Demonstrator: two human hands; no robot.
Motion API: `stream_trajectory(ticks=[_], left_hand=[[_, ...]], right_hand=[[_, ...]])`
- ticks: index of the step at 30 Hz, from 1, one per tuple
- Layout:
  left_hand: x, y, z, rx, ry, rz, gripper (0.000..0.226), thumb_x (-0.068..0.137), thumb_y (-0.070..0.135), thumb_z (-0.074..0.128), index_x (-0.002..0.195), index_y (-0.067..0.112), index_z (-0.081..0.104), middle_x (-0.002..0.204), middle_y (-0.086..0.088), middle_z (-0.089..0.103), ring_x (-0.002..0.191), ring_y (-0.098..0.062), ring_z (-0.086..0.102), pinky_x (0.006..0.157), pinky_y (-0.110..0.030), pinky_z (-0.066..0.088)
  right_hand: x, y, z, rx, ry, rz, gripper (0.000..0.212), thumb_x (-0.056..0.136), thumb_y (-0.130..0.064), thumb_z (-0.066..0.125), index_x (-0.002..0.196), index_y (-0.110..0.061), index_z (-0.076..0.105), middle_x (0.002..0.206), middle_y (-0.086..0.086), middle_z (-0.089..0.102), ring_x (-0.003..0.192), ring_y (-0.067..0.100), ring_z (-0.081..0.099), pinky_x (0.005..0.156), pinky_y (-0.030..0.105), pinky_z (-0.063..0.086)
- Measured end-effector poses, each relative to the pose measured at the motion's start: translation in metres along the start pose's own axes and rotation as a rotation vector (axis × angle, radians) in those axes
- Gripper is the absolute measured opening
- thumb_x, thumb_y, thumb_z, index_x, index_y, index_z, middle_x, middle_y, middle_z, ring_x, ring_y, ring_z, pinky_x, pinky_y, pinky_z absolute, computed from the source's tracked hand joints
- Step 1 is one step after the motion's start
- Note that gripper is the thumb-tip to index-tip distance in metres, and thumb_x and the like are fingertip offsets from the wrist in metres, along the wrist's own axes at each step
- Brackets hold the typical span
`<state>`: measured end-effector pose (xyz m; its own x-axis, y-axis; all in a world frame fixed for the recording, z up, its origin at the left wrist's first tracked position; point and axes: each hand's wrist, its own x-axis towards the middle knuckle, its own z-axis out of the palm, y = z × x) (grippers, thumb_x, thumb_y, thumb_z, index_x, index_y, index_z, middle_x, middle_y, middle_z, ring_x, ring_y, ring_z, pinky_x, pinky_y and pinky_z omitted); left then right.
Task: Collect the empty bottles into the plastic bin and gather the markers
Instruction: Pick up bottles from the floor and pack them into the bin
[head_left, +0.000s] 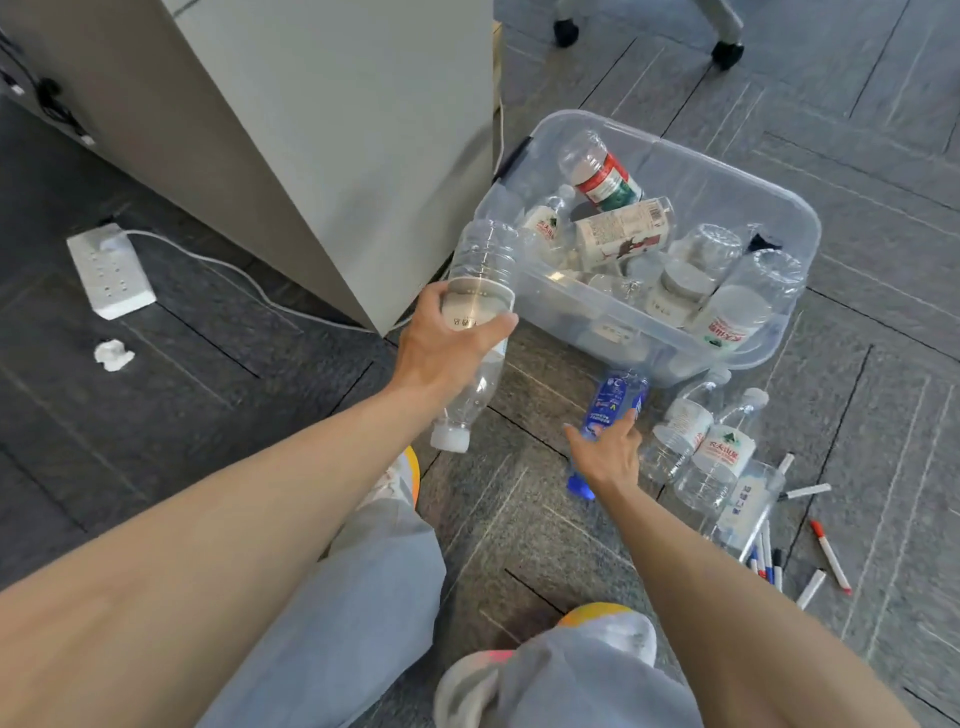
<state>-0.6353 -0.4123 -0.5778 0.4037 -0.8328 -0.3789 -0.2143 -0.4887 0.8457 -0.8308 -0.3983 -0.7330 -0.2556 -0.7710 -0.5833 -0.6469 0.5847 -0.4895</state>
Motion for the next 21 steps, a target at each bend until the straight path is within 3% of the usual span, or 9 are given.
stream_trajectory(ticks=[4,8,11,15,18,21], left_hand=[[0.033,-0.011,-0.004,0.05,0.004,-0.017,0.051,0.074,0.043,0.078,0.114,0.033,0.049,0.102,0.011,0.062,0.093,-0.008,0.062,0.073,-0.023,0.048],[0.046,-0.021,-0.005,0.112,-0.039,-0.027,0.049,0.074,0.039,0.08,0.112,0.036,0.049,0.102,0.014,0.062,0.093,-0.007,0.062,0.079,-0.027,0.051],[0.044,-0.015,-0.003,0.155,-0.023,-0.028,0.055,0.073,0.042,0.08,0.115,0.036,0.045,0.099,0.019,0.057,0.094,-0.009,0.059,0.082,-0.029,0.048],[0.029,0.017,-0.002,0.17,0.003,-0.031,0.061,0.074,0.046,0.078,0.119,0.03,0.041,0.101,0.01,0.058,0.093,-0.014,0.06,0.079,-0.032,0.049],[0.016,0.052,-0.004,0.187,-0.013,-0.033,0.063,0.073,0.055,0.074,0.119,0.026,0.042,0.105,0.001,0.061,0.092,-0.019,0.062,0.084,-0.039,0.053],[0.002,0.084,-0.004,0.199,-0.024,-0.028,0.06,0.074,0.055,0.074,0.116,0.026,0.043,0.106,-0.002,0.062,0.092,-0.021,0.062,0.082,-0.038,0.052]], right_hand=[[0.027,0.006,0.021,-0.043,0.112,0.079,0.104,0.083,-0.044,0.07,0.153,-0.006,0.003,0.153,0.022,0.026,0.136,0.041,0.034,0.106,0.05,0.035],[0.036,0.009,0.02,0.039,0.115,0.153,0.103,0.08,-0.038,0.074,0.153,-0.007,0.007,0.143,0.024,0.041,0.127,0.042,0.047,0.099,0.05,0.042],[0.025,0.004,0.008,0.104,0.045,0.216,0.092,0.074,-0.042,0.075,0.144,-0.007,0.027,0.128,0.021,0.055,0.112,0.039,0.058,0.093,0.045,0.048],[-0.015,-0.015,-0.027,0.252,-0.081,0.104,0.052,0.076,-0.039,0.073,0.116,-0.016,0.05,0.106,0.008,0.065,0.092,0.027,0.063,0.082,0.035,0.05],[-0.05,-0.037,-0.063,0.376,-0.204,-0.008,0.049,0.069,-0.041,0.072,0.11,-0.023,0.052,0.098,-0.002,0.068,0.087,0.018,0.066,0.083,0.038,0.053],[-0.075,-0.056,-0.108,0.424,-0.258,-0.116,0.047,0.068,-0.038,0.072,0.109,-0.026,0.054,0.098,-0.005,0.068,0.087,0.015,0.067,0.083,0.037,0.055]])
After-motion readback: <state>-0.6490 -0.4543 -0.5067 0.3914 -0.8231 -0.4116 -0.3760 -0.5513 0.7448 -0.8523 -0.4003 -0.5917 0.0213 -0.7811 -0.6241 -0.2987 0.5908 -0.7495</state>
